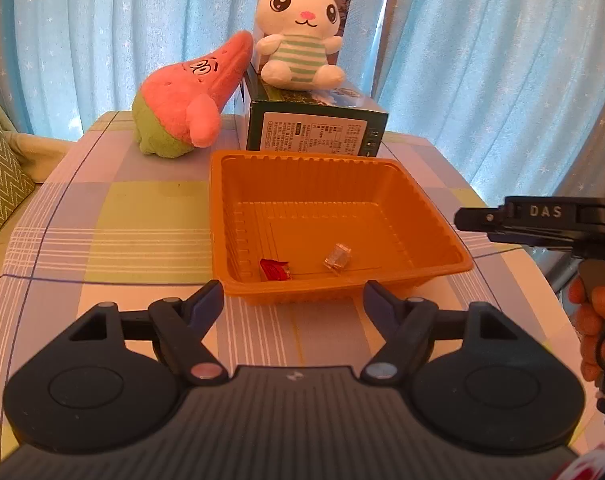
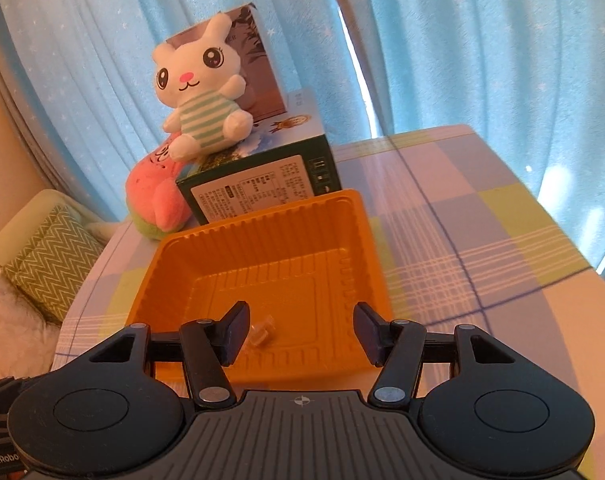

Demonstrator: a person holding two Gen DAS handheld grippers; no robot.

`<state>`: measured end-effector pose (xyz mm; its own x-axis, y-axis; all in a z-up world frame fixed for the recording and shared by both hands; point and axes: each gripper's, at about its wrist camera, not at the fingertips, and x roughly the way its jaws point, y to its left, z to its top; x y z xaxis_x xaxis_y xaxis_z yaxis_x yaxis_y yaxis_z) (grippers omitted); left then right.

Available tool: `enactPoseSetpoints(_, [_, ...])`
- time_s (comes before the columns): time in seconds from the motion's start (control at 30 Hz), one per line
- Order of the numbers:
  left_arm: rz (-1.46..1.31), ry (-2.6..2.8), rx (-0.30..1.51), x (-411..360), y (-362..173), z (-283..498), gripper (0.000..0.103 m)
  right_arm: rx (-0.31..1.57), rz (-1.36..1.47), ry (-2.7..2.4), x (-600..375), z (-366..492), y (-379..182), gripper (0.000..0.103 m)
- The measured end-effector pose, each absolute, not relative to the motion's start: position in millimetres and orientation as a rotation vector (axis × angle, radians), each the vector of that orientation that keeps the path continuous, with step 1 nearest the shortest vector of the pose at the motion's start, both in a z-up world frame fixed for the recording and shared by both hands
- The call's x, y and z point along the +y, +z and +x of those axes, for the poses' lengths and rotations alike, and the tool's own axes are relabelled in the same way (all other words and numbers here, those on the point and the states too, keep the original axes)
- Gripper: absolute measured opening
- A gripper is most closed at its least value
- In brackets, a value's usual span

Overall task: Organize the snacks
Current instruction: 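Move both open tools back over the snack pile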

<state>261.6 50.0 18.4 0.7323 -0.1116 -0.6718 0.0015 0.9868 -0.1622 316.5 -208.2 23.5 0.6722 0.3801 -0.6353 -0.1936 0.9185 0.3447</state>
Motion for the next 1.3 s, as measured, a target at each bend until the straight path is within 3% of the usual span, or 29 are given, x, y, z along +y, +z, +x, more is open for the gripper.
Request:
enactPoseSetpoints(0.7, [-0.116,-0.006,0.734,32.2,45.0,84.7,0.080,0.780,0.259,0.257,-243.9,95.8,39.3,0.058])
enactPoseSetpoints(1.3, [-0.013,-0.045,0.841,28.9,0.8,30.7,0.077,0.831,0.167,0.312,-223.7,47.1,10.8,0.058])
